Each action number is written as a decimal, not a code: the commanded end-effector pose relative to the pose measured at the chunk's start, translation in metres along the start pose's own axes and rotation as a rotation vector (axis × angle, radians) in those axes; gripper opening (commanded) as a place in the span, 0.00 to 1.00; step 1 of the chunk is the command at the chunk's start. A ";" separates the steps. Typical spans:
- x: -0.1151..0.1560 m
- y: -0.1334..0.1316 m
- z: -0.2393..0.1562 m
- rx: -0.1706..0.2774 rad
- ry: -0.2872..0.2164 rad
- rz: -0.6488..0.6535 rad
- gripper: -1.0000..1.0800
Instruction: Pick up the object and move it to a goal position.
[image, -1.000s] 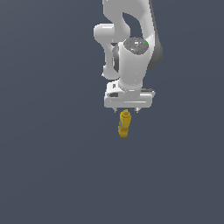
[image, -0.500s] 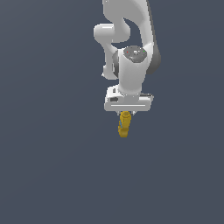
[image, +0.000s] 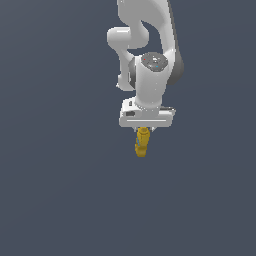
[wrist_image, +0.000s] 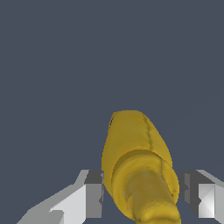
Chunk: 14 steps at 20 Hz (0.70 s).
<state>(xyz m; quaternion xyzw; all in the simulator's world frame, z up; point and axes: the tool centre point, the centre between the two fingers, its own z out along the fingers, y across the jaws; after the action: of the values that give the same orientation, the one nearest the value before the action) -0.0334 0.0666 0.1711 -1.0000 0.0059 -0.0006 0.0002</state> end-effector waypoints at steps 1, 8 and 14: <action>0.001 0.001 -0.002 0.001 0.004 -0.002 0.00; 0.006 0.012 -0.018 0.014 0.047 -0.028 0.00; 0.014 0.028 -0.044 0.035 0.115 -0.069 0.00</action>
<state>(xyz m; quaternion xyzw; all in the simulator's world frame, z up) -0.0238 0.0428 0.2040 -0.9986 -0.0232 -0.0442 0.0149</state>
